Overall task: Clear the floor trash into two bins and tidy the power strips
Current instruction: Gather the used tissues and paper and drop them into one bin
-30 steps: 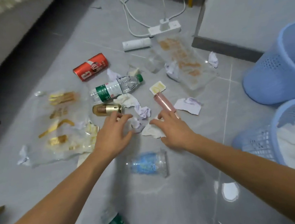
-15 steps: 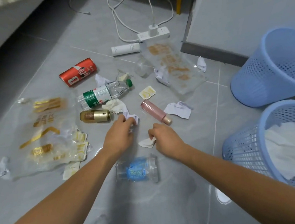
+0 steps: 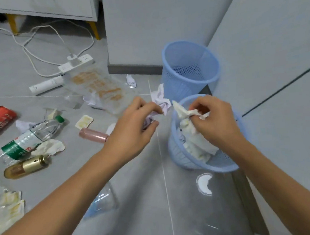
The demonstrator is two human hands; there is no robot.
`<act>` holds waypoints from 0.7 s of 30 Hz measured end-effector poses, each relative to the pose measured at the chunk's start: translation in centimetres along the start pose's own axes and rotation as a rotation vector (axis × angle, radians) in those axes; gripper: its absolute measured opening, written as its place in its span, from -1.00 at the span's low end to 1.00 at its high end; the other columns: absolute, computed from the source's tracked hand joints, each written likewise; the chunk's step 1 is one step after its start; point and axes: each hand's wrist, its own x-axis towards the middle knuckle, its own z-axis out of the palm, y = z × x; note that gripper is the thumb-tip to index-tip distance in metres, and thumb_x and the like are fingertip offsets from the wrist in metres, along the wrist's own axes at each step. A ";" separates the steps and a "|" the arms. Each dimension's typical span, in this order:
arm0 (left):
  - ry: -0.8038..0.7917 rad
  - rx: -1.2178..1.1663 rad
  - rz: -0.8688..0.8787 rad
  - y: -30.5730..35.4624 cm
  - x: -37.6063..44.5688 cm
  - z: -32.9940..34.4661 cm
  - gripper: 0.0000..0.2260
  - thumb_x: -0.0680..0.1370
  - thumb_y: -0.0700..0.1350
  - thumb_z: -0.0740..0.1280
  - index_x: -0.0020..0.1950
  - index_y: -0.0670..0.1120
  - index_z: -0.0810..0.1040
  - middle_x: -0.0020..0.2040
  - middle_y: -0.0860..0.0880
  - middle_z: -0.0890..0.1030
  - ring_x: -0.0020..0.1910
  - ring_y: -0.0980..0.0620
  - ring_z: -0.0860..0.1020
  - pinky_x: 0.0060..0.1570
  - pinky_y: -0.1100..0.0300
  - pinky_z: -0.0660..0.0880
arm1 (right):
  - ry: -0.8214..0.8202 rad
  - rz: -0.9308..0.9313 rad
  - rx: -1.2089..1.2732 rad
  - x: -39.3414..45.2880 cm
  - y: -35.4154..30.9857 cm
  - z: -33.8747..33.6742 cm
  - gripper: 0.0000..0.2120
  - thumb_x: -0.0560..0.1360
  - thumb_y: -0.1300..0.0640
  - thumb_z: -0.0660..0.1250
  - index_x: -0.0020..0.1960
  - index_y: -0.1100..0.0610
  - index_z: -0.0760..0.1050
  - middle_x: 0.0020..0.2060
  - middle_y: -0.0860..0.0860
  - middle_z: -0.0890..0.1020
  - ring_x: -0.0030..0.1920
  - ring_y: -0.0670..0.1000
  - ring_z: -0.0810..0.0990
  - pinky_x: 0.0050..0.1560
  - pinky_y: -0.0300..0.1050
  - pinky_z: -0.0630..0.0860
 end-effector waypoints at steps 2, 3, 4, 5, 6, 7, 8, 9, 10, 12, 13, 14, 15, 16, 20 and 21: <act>-0.047 -0.030 0.098 3.3 2.0 2.8 -0.78 0.57 -0.14 0.41 0.17 0.10 0.56 0.01 0.09 0.39 -0.12 0.15 0.46 -0.08 0.34 0.39 | 0.081 0.081 -0.070 -0.5 2.8 -3.2 -0.84 0.35 0.28 0.43 -0.19 0.03 0.61 -0.27 -0.05 0.64 -0.24 -0.04 0.59 -0.15 -0.05 0.54; -0.069 -0.028 0.129 4.6 2.8 4.3 -0.78 0.57 -0.13 0.40 0.17 0.10 0.55 0.01 0.09 0.38 -0.14 0.14 0.47 -0.09 0.26 0.42 | 0.102 0.118 -0.100 -0.7 4.1 -4.4 -0.84 0.35 0.28 0.43 -0.20 0.03 0.61 -0.28 -0.04 0.64 -0.25 -0.03 0.59 -0.17 -0.06 0.54; -0.091 -0.018 0.142 5.6 3.5 5.7 -0.77 0.56 -0.14 0.41 0.17 0.10 0.54 0.01 0.09 0.37 -0.16 0.13 0.47 -0.08 0.20 0.44 | 0.112 0.154 -0.118 -1.0 5.1 -5.3 -0.83 0.35 0.27 0.44 -0.21 0.01 0.60 -0.29 -0.04 0.64 -0.26 -0.05 0.59 -0.19 -0.10 0.53; -0.120 0.000 0.141 6.5 4.1 7.1 -0.76 0.56 -0.14 0.40 0.18 0.10 0.54 0.01 0.08 0.38 -0.15 0.11 0.48 -0.06 0.14 0.46 | 0.108 0.193 -0.128 -1.2 6.0 -6.0 -0.82 0.36 0.26 0.45 -0.21 -0.02 0.60 -0.29 -0.05 0.64 -0.27 -0.08 0.59 -0.20 -0.16 0.52; -0.164 0.019 0.127 7.1 4.6 8.4 -0.74 0.56 -0.15 0.40 0.21 0.09 0.54 0.04 0.06 0.40 -0.11 0.08 0.50 -0.02 0.08 0.49 | 0.083 0.234 -0.135 -1.5 6.8 -6.5 -0.81 0.36 0.26 0.46 -0.19 -0.04 0.61 -0.27 -0.05 0.65 -0.26 -0.10 0.59 -0.20 -0.20 0.51; -0.225 0.043 0.100 7.6 4.9 9.5 -0.71 0.56 -0.14 0.39 0.26 0.10 0.53 0.10 0.03 0.44 -0.03 0.03 0.53 0.03 0.02 0.51 | 0.034 0.273 -0.140 -1.7 7.4 -6.8 -0.80 0.36 0.25 0.48 -0.15 -0.05 0.62 -0.24 -0.04 0.66 -0.24 -0.10 0.61 -0.17 -0.21 0.52; -0.296 0.090 0.068 7.9 5.1 10.3 -0.65 0.57 -0.12 0.40 0.33 0.12 0.51 0.17 -0.01 0.47 0.07 -0.03 0.55 0.08 -0.02 0.52 | -0.037 0.312 -0.142 -2.0 7.9 -7.0 -0.77 0.35 0.24 0.51 -0.09 -0.04 0.64 -0.18 -0.01 0.68 -0.20 -0.06 0.63 -0.12 -0.19 0.54; -0.358 0.169 0.045 8.1 5.3 10.9 -0.58 0.56 -0.06 0.42 0.41 0.16 0.47 0.23 -0.05 0.48 0.18 -0.10 0.53 0.12 -0.03 0.52 | -0.113 0.354 -0.146 -2.3 8.2 -7.3 -0.72 0.34 0.24 0.54 -0.02 -0.03 0.65 -0.11 0.02 0.68 -0.15 0.01 0.66 -0.04 -0.13 0.57; -0.395 0.259 0.034 8.1 5.3 11.3 -0.50 0.55 0.02 0.43 0.48 0.19 0.41 0.27 -0.08 0.47 0.26 -0.14 0.49 0.14 -0.04 0.49 | -0.173 0.386 -0.168 -2.7 8.4 -7.6 -0.67 0.34 0.23 0.56 0.06 -0.03 0.65 -0.04 0.05 0.68 -0.09 0.06 0.66 0.04 -0.04 0.59; -0.363 0.370 0.027 8.0 4.8 11.1 -0.42 0.53 0.17 0.42 0.52 0.21 0.34 0.27 -0.10 0.48 0.30 -0.17 0.42 0.10 -0.08 0.48 | -0.182 0.363 -0.267 -3.3 8.2 -8.0 -0.63 0.36 0.18 0.55 0.14 -0.05 0.64 0.05 0.05 0.65 -0.01 0.09 0.66 0.08 0.02 0.57; -0.312 0.393 0.037 7.8 4.3 10.6 -0.43 0.52 0.21 0.41 0.51 0.20 0.35 0.25 -0.09 0.49 0.29 -0.16 0.42 0.06 -0.08 0.50 | -0.134 0.319 -0.307 -3.5 7.7 -8.2 -0.65 0.37 0.15 0.54 0.13 -0.06 0.64 0.04 0.03 0.65 0.00 0.08 0.65 0.04 -0.01 0.54; -0.255 0.403 0.056 7.5 3.6 9.9 -0.46 0.53 0.23 0.39 0.48 0.18 0.39 0.21 -0.07 0.50 0.27 -0.14 0.43 0.00 -0.07 0.52 | -0.077 0.268 -0.319 -3.5 6.8 -8.1 -0.70 0.39 0.14 0.52 0.10 -0.07 0.64 0.02 0.00 0.65 -0.01 0.06 0.65 0.00 -0.06 0.50; -0.191 0.402 0.078 7.1 2.7 9.1 -0.53 0.54 0.23 0.37 0.42 0.15 0.44 0.17 -0.04 0.50 0.22 -0.11 0.45 -0.08 -0.04 0.52 | -0.030 0.216 -0.302 -3.4 5.7 -7.8 -0.74 0.40 0.15 0.50 0.05 -0.08 0.63 -0.01 -0.03 0.64 -0.04 0.01 0.64 -0.02 -0.10 0.46; -0.125 0.395 0.095 6.4 1.9 8.1 -0.61 0.55 0.20 0.35 0.34 0.11 0.49 0.11 -0.01 0.49 0.17 -0.08 0.46 -0.17 0.00 0.50 | 0.005 0.158 -0.263 -3.1 4.3 -7.2 -0.76 0.41 0.17 0.48 0.01 -0.10 0.62 -0.05 -0.07 0.64 -0.07 -0.05 0.63 -0.02 -0.15 0.43; 0.033 0.404 0.002 1.4 -1.8 3.6 -0.78 0.60 0.13 0.25 0.16 0.06 0.52 0.00 0.05 0.49 0.06 -0.02 0.47 -0.24 0.05 0.48 | -0.007 -0.093 -0.030 -0.9 -2.4 -1.7 -0.82 0.44 0.17 0.41 -0.05 -0.09 0.59 -0.14 -0.15 0.62 -0.10 -0.18 0.60 -0.07 -0.28 0.44; 0.056 0.409 -0.044 -0.3 -2.9 2.4 -0.79 0.60 0.12 0.24 0.15 0.06 0.52 -0.01 0.06 0.50 0.05 -0.01 0.48 -0.22 0.05 0.47 | -0.054 -0.149 0.003 -0.4 -3.9 0.4 -0.85 0.46 0.15 0.40 -0.05 -0.09 0.59 -0.13 -0.15 0.62 -0.07 -0.16 0.61 -0.08 -0.25 0.49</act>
